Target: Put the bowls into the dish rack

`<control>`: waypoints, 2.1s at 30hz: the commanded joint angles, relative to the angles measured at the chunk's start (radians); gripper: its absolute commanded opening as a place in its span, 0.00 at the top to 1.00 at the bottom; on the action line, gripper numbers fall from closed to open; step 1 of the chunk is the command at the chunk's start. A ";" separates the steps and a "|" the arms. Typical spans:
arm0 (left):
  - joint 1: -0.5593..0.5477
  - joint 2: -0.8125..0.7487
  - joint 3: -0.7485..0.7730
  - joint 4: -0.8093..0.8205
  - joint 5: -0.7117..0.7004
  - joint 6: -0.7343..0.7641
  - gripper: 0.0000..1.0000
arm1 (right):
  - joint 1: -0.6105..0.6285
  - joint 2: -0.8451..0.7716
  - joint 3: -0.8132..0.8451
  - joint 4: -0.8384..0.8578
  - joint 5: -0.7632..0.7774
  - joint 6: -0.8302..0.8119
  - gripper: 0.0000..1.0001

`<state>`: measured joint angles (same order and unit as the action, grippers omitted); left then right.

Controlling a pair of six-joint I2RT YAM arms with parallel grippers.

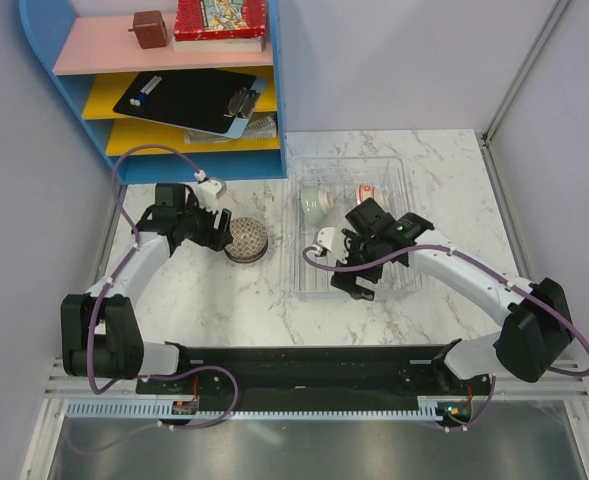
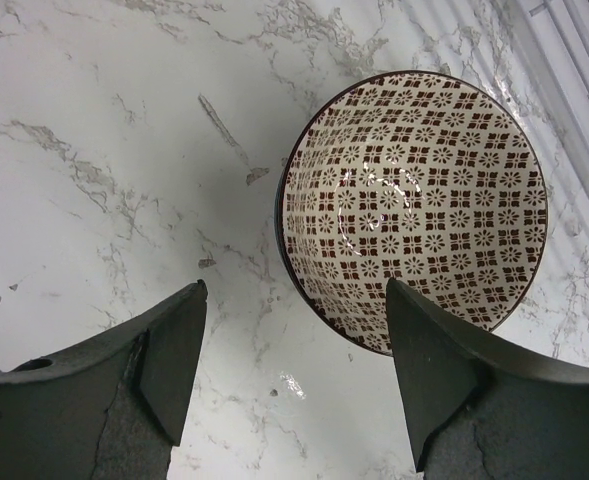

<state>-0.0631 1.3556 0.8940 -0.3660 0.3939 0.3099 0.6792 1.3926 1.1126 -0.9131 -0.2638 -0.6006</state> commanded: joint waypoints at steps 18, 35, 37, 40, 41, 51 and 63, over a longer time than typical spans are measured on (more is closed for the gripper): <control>-0.001 -0.046 -0.024 0.018 0.019 0.029 0.21 | -0.003 0.154 0.101 0.214 0.382 -0.033 0.02; 0.002 -0.073 -0.041 0.025 0.025 0.031 0.21 | -0.049 0.246 0.230 0.229 0.431 -0.062 0.02; 0.002 -0.073 -0.040 0.024 0.028 0.029 0.21 | -0.049 0.241 0.243 0.211 0.405 -0.057 0.02; 0.002 -0.069 -0.038 0.025 0.033 0.031 0.21 | -0.046 0.224 0.286 0.142 0.304 -0.042 0.02; 0.002 -0.067 -0.038 0.025 0.031 0.029 0.21 | -0.043 0.206 0.296 0.114 0.267 -0.039 0.03; 0.002 -0.062 -0.044 0.035 0.036 0.040 0.21 | -0.040 -0.068 0.264 0.146 0.202 0.074 0.03; 0.000 -0.009 0.066 0.025 0.077 0.041 0.21 | -0.325 -0.377 0.017 0.607 0.534 0.232 0.02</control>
<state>-0.0631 1.3384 0.8948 -0.3634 0.4191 0.3229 0.4107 1.0851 1.1839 -0.4881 0.1913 -0.4480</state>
